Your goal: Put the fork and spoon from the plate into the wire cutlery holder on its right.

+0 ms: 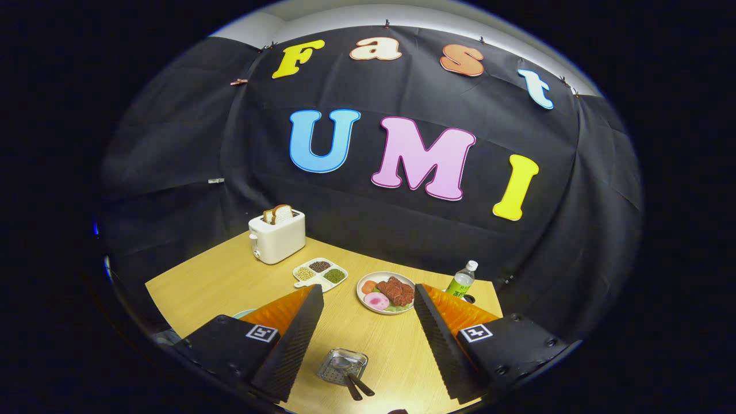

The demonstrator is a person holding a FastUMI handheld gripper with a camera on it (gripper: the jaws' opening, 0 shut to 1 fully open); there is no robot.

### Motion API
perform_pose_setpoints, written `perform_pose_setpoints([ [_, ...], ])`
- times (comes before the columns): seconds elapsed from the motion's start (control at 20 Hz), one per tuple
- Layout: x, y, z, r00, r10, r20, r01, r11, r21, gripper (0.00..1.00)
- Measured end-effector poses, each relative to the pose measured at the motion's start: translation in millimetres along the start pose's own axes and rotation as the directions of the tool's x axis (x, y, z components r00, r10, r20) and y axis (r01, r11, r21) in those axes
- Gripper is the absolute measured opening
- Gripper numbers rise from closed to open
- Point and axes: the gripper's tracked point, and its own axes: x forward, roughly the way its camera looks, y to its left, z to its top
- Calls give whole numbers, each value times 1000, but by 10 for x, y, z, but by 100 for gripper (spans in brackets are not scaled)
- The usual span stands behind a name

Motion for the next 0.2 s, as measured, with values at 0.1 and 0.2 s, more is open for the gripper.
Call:
perform_pose_setpoints([
  [0.1,-20,-50,2,1000,-13,2,13,1000,-1,98],
  [0.2,-33,-44,18,1000,-17,-1,17,1000,11,98],
])
